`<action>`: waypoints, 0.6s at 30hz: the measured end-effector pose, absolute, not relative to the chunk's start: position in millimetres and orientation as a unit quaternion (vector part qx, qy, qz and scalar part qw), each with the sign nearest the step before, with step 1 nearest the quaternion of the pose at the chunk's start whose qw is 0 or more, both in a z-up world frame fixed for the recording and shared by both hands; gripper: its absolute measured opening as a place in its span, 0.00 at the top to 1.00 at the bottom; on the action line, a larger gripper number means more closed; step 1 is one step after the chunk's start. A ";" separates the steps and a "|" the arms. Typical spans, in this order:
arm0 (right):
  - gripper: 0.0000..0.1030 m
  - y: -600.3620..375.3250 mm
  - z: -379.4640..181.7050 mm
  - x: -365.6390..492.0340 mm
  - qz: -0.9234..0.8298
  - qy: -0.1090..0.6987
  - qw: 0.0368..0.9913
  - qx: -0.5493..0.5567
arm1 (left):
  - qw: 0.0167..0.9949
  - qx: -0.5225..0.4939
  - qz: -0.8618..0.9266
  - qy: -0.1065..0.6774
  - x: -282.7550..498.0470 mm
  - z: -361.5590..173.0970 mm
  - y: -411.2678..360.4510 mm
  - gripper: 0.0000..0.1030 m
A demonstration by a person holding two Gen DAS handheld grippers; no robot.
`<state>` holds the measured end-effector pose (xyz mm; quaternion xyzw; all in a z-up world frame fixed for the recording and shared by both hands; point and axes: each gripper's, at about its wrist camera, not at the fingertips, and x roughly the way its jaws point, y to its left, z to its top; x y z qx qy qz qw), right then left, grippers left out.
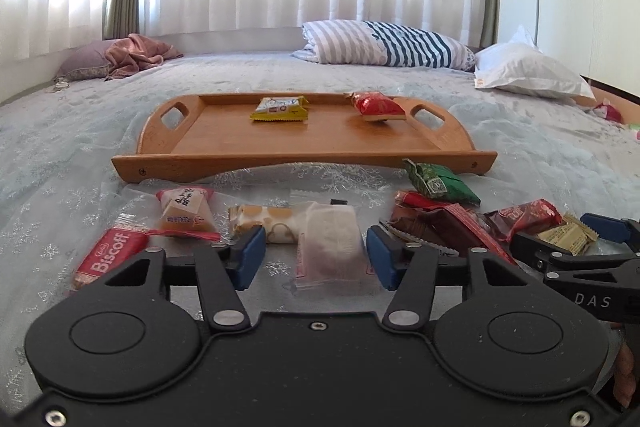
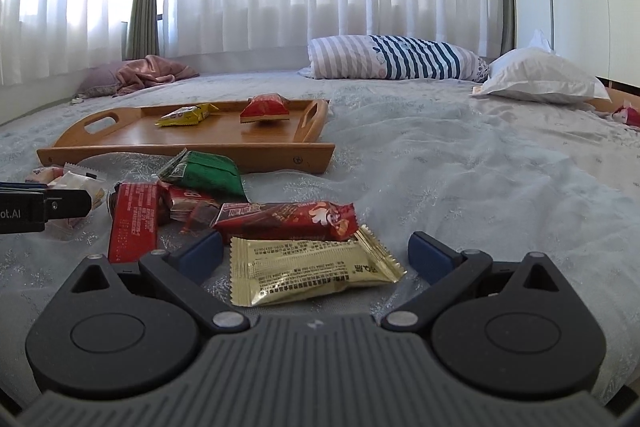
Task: Organize snacks
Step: 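Grasp the clear pastry pack with the left tool while the right tool grasps the gold wrapper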
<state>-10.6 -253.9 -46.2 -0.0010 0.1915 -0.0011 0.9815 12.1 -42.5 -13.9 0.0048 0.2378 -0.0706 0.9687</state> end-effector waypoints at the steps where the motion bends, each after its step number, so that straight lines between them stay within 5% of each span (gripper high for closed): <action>1: 0.00 -252.4 -47.0 -11.2 -0.003 0.190 0.982 -0.007 | 0.968 0.003 -0.071 0.242 13.0 -14.9 -43.4 0.49; 13: 0.00 -246.8 -34.4 -32.0 -0.008 0.173 0.985 0.003 | 0.966 0.017 -0.072 0.249 8.7 -10.9 -48.4 0.66; 18: 0.11 -238.2 -35.8 -33.0 -0.009 0.184 0.982 -0.033 | 0.966 0.014 -0.072 0.248 3.8 -6.4 -46.4 0.67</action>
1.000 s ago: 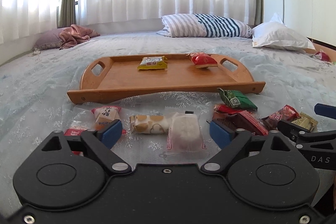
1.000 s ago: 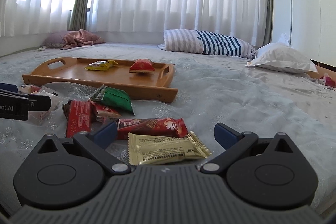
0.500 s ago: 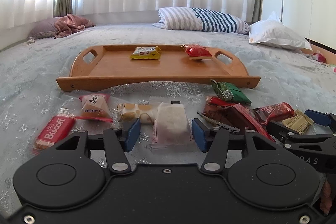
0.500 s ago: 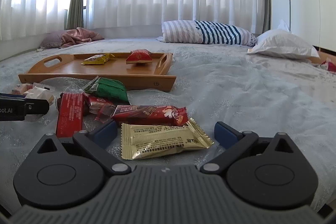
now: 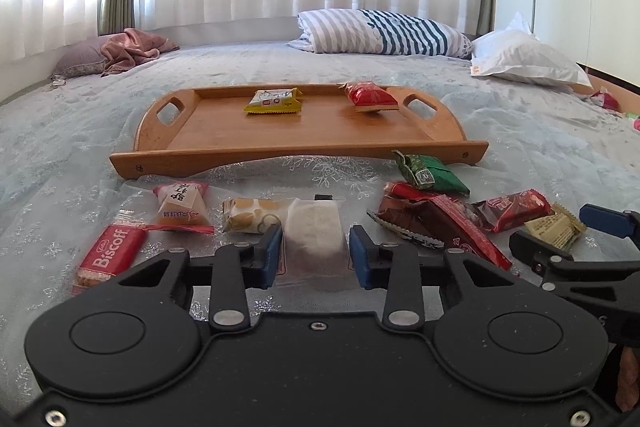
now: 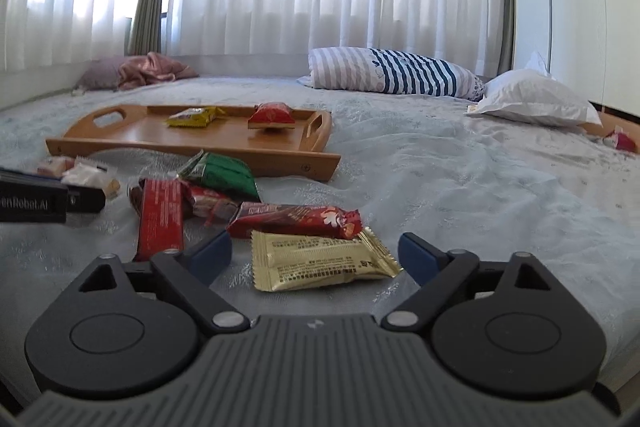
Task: Organize snacks
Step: 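Grasp the clear pastry pack with the left tool while the right tool grasps the gold wrapper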
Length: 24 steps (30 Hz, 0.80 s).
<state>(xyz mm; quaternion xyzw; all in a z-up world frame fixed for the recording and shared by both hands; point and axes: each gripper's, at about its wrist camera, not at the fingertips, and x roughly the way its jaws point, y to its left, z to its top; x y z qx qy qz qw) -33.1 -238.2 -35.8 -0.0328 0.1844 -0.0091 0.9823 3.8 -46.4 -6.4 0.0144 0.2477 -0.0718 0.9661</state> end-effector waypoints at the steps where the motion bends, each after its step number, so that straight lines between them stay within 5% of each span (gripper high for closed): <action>1: 0.13 -238.9 -35.3 -33.0 -0.008 0.187 0.982 -0.030 | 0.966 0.013 -0.071 0.247 2.7 -4.9 -45.7 0.67; 24: 0.16 -250.5 -29.5 -22.3 0.005 0.216 0.976 0.005 | 0.969 0.010 -0.062 0.241 -1.7 6.7 -41.2 0.67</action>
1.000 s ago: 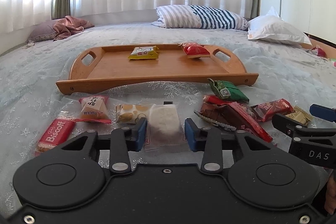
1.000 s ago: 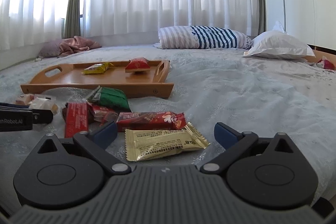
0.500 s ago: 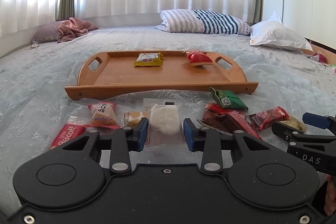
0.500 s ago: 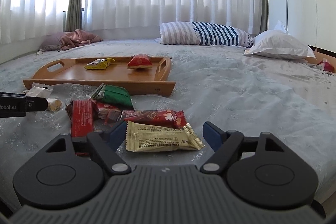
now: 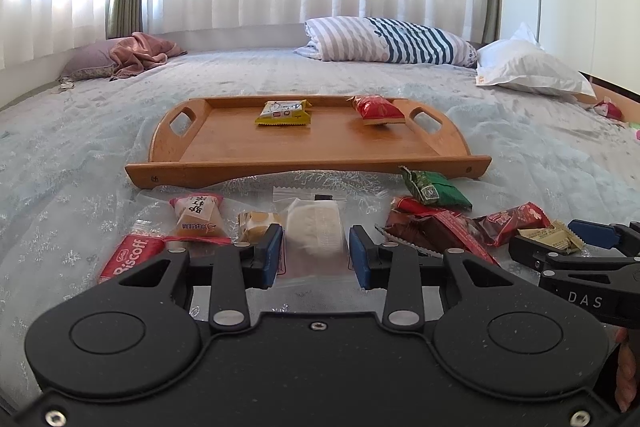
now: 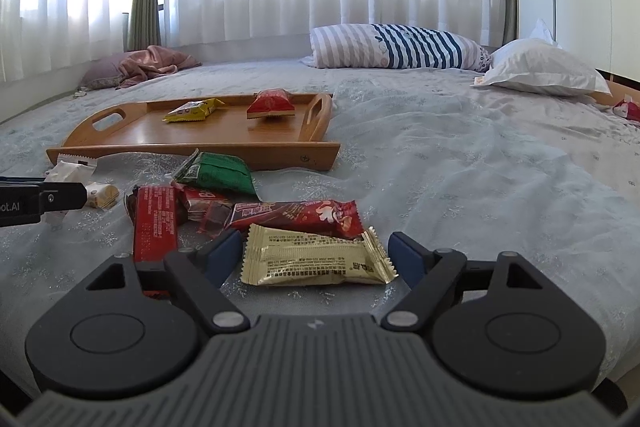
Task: Organize snacks
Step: 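Grasp the clear pastry pack with the left tool while the right tool grasps the gold wrapper, then carry both packs onto the tray and open both tools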
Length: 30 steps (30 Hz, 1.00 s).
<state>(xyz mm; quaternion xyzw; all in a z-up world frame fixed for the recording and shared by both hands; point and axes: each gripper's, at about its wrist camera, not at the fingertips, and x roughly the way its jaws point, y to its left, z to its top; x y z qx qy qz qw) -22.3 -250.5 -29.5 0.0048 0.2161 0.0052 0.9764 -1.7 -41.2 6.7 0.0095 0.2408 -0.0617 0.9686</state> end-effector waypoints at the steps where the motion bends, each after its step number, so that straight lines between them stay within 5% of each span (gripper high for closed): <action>1: 0.18 -249.6 -29.5 -23.3 0.005 0.215 0.977 0.002 | 0.968 0.009 -0.061 0.241 -1.3 6.8 -41.0 0.67; 10: 0.39 -244.2 -26.2 -26.2 -0.002 0.212 0.977 -0.016 | 0.969 0.005 -0.057 0.241 0.0 7.1 -40.5 0.66; 30: 0.42 -243.4 6.1 -17.4 -0.009 0.184 0.983 -0.006 | 0.971 -0.014 -0.049 0.234 26.7 35.7 -28.8 0.67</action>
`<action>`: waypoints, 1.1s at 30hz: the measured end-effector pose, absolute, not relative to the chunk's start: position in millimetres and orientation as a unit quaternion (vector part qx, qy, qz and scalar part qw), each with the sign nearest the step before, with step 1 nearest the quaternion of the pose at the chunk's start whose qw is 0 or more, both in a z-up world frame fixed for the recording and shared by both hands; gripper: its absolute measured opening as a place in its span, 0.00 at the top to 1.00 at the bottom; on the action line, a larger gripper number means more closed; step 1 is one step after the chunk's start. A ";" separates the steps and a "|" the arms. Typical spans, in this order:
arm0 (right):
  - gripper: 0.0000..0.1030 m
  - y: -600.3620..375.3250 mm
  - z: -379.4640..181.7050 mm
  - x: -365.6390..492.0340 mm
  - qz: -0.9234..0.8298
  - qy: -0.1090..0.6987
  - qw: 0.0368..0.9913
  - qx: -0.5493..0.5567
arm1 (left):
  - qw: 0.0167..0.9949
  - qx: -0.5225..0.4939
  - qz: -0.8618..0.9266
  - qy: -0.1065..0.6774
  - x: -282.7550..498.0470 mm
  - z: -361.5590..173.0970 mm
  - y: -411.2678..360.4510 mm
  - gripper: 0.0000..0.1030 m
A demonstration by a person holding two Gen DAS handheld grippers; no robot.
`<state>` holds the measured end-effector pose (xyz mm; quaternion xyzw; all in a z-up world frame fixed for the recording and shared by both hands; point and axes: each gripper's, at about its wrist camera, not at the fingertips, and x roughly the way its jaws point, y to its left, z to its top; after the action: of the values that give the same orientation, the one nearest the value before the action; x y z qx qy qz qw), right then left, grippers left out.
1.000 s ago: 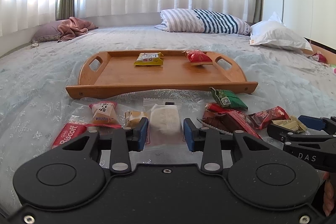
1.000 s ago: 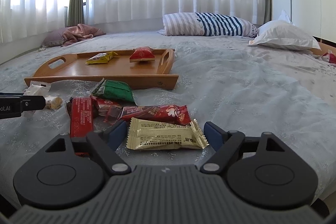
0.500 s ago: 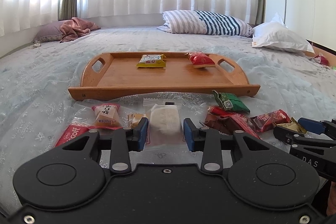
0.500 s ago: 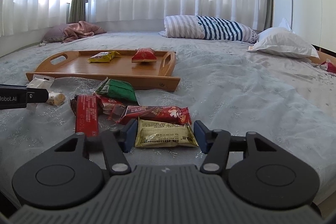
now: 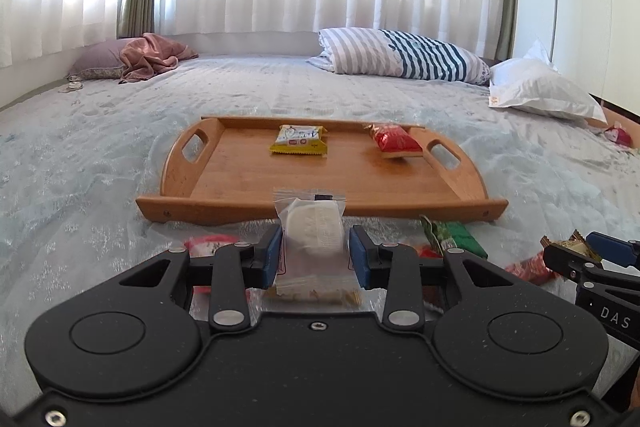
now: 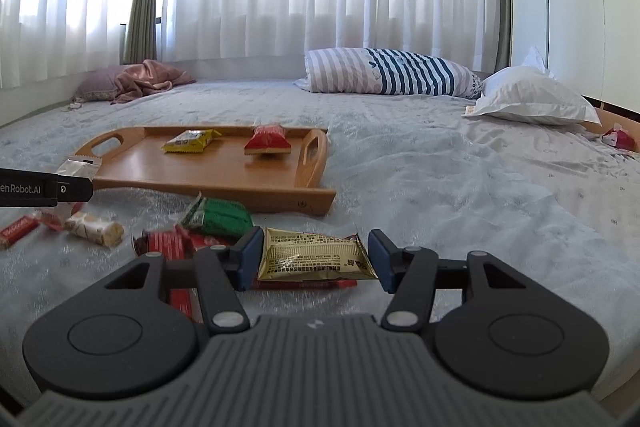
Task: Organize snacks
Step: 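Carry both packs onto the tray and open both tools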
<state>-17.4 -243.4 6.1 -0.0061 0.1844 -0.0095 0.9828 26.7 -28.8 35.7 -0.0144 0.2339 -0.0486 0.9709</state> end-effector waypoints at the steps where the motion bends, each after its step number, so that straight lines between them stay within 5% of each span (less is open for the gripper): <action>1: 0.42 -243.2 9.1 -14.5 -0.008 0.183 0.983 -0.004 | 0.971 -0.017 -0.050 0.234 30.4 38.5 -27.4 0.67; 17: 0.42 -231.3 45.7 76.3 0.037 0.184 0.982 0.032 | 0.956 -0.058 -0.061 0.281 120.8 65.0 -15.2 0.67; 33: 0.42 -223.5 25.1 184.3 0.056 0.251 0.965 0.050 | 0.938 -0.071 -0.039 0.338 225.1 40.0 -26.0 0.67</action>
<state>184.3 -223.5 25.1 0.0505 0.2507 0.0560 0.9651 225.1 -26.0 40.0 -0.0709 0.3384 -0.0389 0.9375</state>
